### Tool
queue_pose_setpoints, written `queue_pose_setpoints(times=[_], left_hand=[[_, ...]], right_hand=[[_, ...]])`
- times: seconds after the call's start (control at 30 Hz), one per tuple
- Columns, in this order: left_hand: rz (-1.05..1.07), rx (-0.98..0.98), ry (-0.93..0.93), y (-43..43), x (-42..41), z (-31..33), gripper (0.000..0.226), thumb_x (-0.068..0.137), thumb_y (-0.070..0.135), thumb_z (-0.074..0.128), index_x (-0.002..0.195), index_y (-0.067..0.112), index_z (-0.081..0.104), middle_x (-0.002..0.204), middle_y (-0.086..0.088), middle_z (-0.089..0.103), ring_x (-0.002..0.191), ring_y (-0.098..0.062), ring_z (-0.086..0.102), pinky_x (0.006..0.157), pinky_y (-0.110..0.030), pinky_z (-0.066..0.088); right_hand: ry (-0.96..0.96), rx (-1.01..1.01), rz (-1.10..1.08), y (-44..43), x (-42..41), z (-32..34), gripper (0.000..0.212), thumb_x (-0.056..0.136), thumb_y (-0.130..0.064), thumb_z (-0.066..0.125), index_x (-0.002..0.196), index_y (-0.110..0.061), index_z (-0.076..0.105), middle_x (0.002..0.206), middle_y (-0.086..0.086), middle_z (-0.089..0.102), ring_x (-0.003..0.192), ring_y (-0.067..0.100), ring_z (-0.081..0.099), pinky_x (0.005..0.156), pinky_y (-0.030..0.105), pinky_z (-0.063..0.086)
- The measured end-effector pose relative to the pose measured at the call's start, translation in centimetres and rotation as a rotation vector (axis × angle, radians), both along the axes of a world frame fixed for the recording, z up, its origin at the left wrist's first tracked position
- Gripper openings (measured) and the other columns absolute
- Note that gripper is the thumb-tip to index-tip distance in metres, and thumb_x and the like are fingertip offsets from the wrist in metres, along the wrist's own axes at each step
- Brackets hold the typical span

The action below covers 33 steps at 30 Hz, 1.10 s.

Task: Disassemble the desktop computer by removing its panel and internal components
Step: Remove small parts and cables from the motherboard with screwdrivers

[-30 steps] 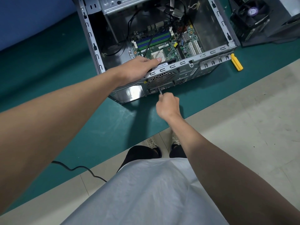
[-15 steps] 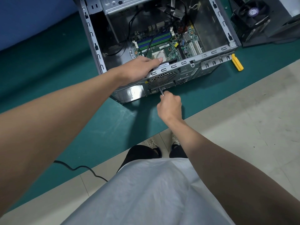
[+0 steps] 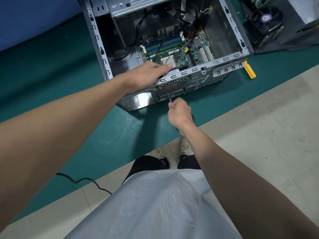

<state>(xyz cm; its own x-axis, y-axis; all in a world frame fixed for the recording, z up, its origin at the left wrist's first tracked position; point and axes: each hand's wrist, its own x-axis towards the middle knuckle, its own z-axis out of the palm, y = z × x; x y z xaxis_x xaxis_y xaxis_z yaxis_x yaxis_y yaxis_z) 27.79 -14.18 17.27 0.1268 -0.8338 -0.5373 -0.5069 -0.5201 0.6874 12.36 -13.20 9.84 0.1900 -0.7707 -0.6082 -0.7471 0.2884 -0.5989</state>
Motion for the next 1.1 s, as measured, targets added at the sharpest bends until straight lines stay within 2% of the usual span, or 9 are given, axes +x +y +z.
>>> queue_pose_setpoints(times=[0.13,0.3,0.37,0.47,0.63,0.73,0.87,0.97,1.1], left_hand=[[0.001,-0.004,-0.007,0.0,-0.1,0.0,0.053,0.093,0.064,0.039,0.075,0.015,0.048,0.058,0.002,0.031,0.06,-0.014,0.031,0.063,-0.032,0.026],[0.005,-0.059,0.005,0.2,0.2,-0.1,0.052,0.094,0.061,0.042,0.063,0.019,0.044,0.056,0.001,0.033,0.051,-0.013,0.029,0.051,-0.025,0.026],[0.014,-0.081,0.016,0.2,0.3,-0.2,0.051,0.094,0.059,0.044,0.065,0.017,0.047,0.055,0.001,0.034,0.049,-0.012,0.028,0.043,-0.021,0.024],[-0.003,-0.099,0.015,0.5,0.5,-0.3,0.05,0.095,0.056,0.045,0.062,0.019,0.042,0.052,0.006,0.034,0.047,-0.01,0.028,0.046,-0.024,0.024],[-0.056,-0.199,-0.161,1.3,0.7,-0.1,0.051,0.099,0.051,0.041,0.059,0.019,0.04,0.05,0.01,0.04,0.043,-0.003,0.033,0.045,-0.019,0.026],[-0.219,-0.364,-0.351,1.9,0.5,0.3,0.048,0.103,0.041,0.035,0.059,0.021,0.039,0.054,0.006,0.043,0.051,-0.005,0.04,0.057,-0.03,0.031],[-0.388,-0.502,-0.606,3.3,1.5,0.4,0.049,0.101,0.043,0.026,0.073,0.013,0.052,0.068,0.001,0.048,0.067,-0.027,0.048,0.062,-0.038,0.04],[-0.483,-0.562,-0.746,4.2,2.5,0.2,0.058,0.101,0.045,0.02,0.079,0.008,0.06,0.068,-0.003,0.054,0.072,-0.029,0.052,0.074,-0.039,0.037],[-0.48,-0.57,-0.855,4.7,3.6,0.1,0.061,0.1,0.047,0.016,0.075,0.012,0.059,0.074,-0.004,0.062,0.082,-0.026,0.054,0.086,-0.041,0.034]], right_hand=[[-0.047,0.033,-0.037,0.0,-0.3,-0.3,0.027,0.099,-0.023,0.042,0.084,-0.008,0.059,0.1,0.007,0.062,0.069,0.013,0.052,0.054,0.024,0.036],[-0.119,0.086,-0.124,0.0,-0.3,-0.3,0.023,0.096,-0.013,0.045,0.082,-0.002,0.06,0.089,0.01,0.067,0.06,0.014,0.057,0.049,0.026,0.049],[-0.109,0.096,-0.106,-0.1,-0.3,-0.2,0.02,0.097,-0.019,0.047,0.082,-0.009,0.055,0.088,0.008,0.065,0.056,0.015,0.056,0.045,0.026,0.044],[-0.128,0.101,-0.101,-0.4,-0.4,-0.1,0.023,0.097,-0.02,0.046,0.082,-0.008,0.058,0.082,0.003,0.065,0.048,0.011,0.044,0.042,0.024,0.032],[-0.18,0.156,-0.127,-0.4,-0.5,0.3,0.024,0.097,-0.01,0.042,0.08,-0.011,0.06,0.084,0.008,0.068,0.058,0.01,0.05,0.049,0.023,0.038],[-0.185,0.207,-0.149,-0.3,-0.6,0.4,0.016,0.098,-0.014,0.043,0.088,-0.013,0.056,0.083,0.007,0.067,0.049,0.011,0.053,0.038,0.019,0.037],[-0.155,0.212,-0.143,-0.8,-0.4,0.3,0.022,0.099,-0.026,0.043,0.09,-0.011,0.057,0.077,0.006,0.063,0.039,0.008,0.035,0.032,0.017,0.025],[-0.178,0.263,-0.191,-0.8,-0.4,0.5,0.024,0.097,-0.014,0.04,0.09,-0.003,0.06,0.081,0.008,0.063,0.045,0.009,0.036,0.034,0.02,0.025],[-0.263,0.338,-0.261,-0.8,-0.6,0.8,0.021,0.098,-0.01,0.044,0.081,-0.008,0.057,0.07,0.006,0.058,0.048,0.01,0.045,0.037,0.02,0.032]])
